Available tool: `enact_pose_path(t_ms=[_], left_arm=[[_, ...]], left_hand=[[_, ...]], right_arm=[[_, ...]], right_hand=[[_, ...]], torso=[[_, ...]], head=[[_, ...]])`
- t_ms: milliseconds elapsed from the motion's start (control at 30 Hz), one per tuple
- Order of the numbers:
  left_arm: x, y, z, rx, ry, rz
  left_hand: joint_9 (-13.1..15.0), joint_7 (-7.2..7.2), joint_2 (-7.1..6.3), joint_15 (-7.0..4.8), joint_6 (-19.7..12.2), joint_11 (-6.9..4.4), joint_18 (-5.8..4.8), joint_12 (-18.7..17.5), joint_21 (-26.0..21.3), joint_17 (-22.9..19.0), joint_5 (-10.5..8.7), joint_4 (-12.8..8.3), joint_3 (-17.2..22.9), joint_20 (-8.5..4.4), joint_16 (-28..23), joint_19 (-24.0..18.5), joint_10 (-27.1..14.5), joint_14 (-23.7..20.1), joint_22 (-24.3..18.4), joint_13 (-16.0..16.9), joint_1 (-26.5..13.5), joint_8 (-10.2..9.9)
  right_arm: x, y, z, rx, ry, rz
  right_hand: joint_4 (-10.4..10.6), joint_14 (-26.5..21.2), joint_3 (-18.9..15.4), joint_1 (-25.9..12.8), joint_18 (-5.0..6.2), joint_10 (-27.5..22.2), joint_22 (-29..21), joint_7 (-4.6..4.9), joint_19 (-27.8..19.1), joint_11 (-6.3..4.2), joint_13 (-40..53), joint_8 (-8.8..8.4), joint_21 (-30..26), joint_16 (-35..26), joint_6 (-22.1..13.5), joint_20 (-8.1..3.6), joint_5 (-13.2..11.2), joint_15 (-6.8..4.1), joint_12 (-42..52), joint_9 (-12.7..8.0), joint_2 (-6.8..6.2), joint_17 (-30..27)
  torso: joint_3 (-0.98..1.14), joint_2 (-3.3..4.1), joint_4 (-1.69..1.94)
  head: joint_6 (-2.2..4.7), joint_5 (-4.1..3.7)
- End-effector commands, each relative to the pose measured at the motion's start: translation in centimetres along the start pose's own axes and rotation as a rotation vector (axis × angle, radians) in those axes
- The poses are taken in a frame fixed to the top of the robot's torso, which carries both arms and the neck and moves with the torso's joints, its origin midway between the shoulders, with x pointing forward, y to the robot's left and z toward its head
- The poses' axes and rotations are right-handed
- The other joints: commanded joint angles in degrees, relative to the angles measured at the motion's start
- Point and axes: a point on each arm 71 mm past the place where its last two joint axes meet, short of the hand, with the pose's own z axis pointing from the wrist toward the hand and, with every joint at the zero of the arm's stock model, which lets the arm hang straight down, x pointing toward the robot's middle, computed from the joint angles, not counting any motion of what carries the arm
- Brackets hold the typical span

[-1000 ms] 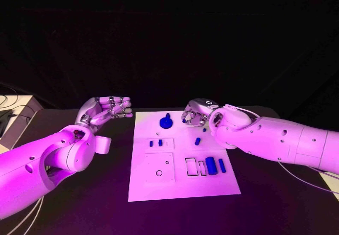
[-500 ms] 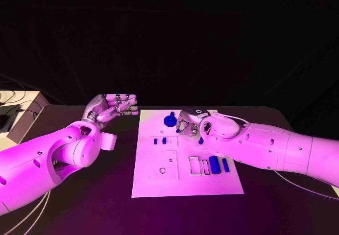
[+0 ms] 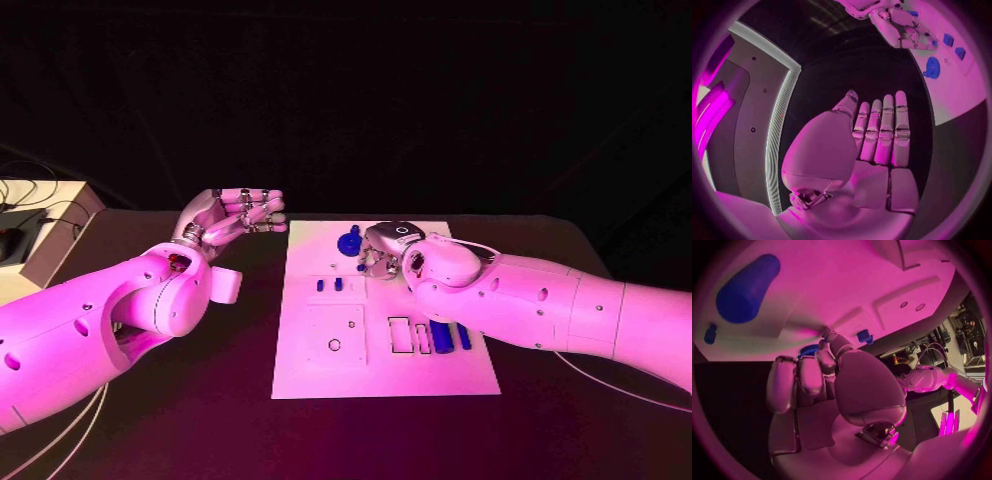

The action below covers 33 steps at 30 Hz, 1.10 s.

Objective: Assemble the parts on the task board

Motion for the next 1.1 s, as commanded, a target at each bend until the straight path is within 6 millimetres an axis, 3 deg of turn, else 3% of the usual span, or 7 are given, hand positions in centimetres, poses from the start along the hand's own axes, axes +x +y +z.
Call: enact_pose_path(t_ms=[33,400,533,633,667,933,1100], left_arm=[[0.29,-0.07,0.01,0.005,0.017,-0.003],[0.27,-0.05,0.00,0.002,0.018,-0.002],[0.24,-0.04,0.00,0.001,0.018,-0.002],[0.22,-0.04,-0.01,0.001,0.018,-0.002],[0.22,-0.03,-0.01,0.001,0.018,-0.002],[0.20,-0.02,-0.01,0.000,0.017,-0.001],[0.16,0.00,0.00,0.000,0.016,0.000]], left_hand=[[0.0,0.02,0.60,0.02,0.3,0.22,-0.27,0.0,0.3,-0.1,-0.07,-0.1,0.0,-0.02,0.3,0.1,-0.2,-0.5,-0.1,0.0,-0.1,0.0],[0.0,0.02,0.60,0.02,0.3,0.22,-0.27,0.0,0.3,-0.1,-0.07,-0.1,0.0,-0.02,0.3,0.1,-0.2,-0.5,-0.1,0.0,-0.1,0.0],[0.0,0.02,0.60,0.02,0.3,0.22,-0.27,0.0,0.3,-0.1,-0.07,-0.1,0.0,-0.02,0.3,0.1,-0.2,-0.5,-0.1,0.0,-0.1,0.0],[0.0,0.05,0.60,0.04,0.3,0.23,-0.26,0.0,0.4,-0.1,-0.07,0.0,-0.1,-0.01,0.3,0.1,-0.2,-0.5,-0.4,0.0,-0.1,-0.1],[0.0,0.05,0.60,0.04,0.3,0.23,-0.26,0.0,0.4,-0.1,-0.07,0.0,-0.1,-0.01,0.3,0.1,-0.2,-0.5,-0.4,0.0,-0.1,-0.1],[0.0,0.05,0.60,0.04,0.3,0.23,-0.26,0.0,0.4,-0.1,-0.07,0.0,-0.1,-0.01,0.3,0.1,-0.2,-0.5,-0.4,0.0,-0.1,-0.1],[0.0,0.05,0.60,0.04,0.3,0.23,-0.26,0.0,0.4,-0.1,-0.07,0.0,-0.1,-0.01,0.3,0.1,-0.2,-0.5,-0.4,0.0,-0.1,-0.1]], right_arm=[[0.33,-0.05,-0.02,0.004,-0.014,-0.006],[0.52,-0.36,0.04,0.025,-0.014,-0.001],[0.54,-0.52,0.01,0.030,-0.013,0.001],[0.52,-0.53,-0.04,0.028,-0.014,0.009],[0.51,-0.53,-0.05,0.026,-0.016,0.012],[0.28,-0.56,-0.19,0.015,-0.045,0.045],[0.23,-0.60,-0.23,0.010,-0.052,0.062]], right_hand=[[0.3,0.1,0.1,0.3,-0.18,-0.3,10.6,0.68,4.2,-0.09,-0.1,-0.04,-0.3,-0.3,0.2,-0.13,0.1,-0.09,-0.3,-0.1,-0.47,0.0],[1.1,0.1,-0.1,-0.1,-0.10,-0.7,10.5,0.83,4.2,0.06,-0.3,-0.03,-0.4,-0.4,-0.1,0.01,-0.1,0.02,-0.5,-0.4,-1.21,-0.1],[2.2,0.1,-0.1,-0.2,0.02,-1.3,10.5,1.38,4.1,0.40,-0.7,-0.15,-0.5,-0.5,-1.2,0.24,-0.4,0.24,-1.0,-0.9,-2.40,0.0],[3.3,0.0,-0.1,-0.3,0.14,-1.9,10.5,1.86,4.1,0.77,-1.2,-0.11,-0.8,-0.5,-2.2,0.55,-0.6,0.56,-1.5,-1.2,-3.94,0.1],[3.7,0.0,-0.6,-0.7,0.16,-2.3,10.5,2.23,4.1,0.98,-1.6,-0.23,-0.8,-0.4,-3.0,0.63,0.4,0.68,-2.2,-1.4,-4.62,0.2],[6.7,-0.1,-3.1,0.4,0.40,-3.2,10.5,3.03,4.1,1.59,-2.9,-0.16,-0.7,-0.4,-5.0,1.33,0.5,1.21,-2.2,-1.9,-5.71,0.5],[7.0,0.0,-3.1,0.9,0.40,-3.2,10.5,3.03,4.1,1.57,-3.1,-0.17,-0.6,-0.4,-5.1,1.38,0.6,1.23,-2.0,-1.9,-5.65,0.6]], torso=[[-0.05,0.01,-0.02],[0.00,-0.02,-0.08],[0.05,0.01,-0.07],[0.07,0.04,-0.12],[0.06,0.05,-0.14],[0.08,0.02,-0.08],[0.08,0.00,-0.07]], head=[[-0.08,0.03],[-0.14,0.05],[-0.23,0.13],[-0.25,0.13],[-0.23,0.13],[-0.33,0.09],[-0.33,0.11]])
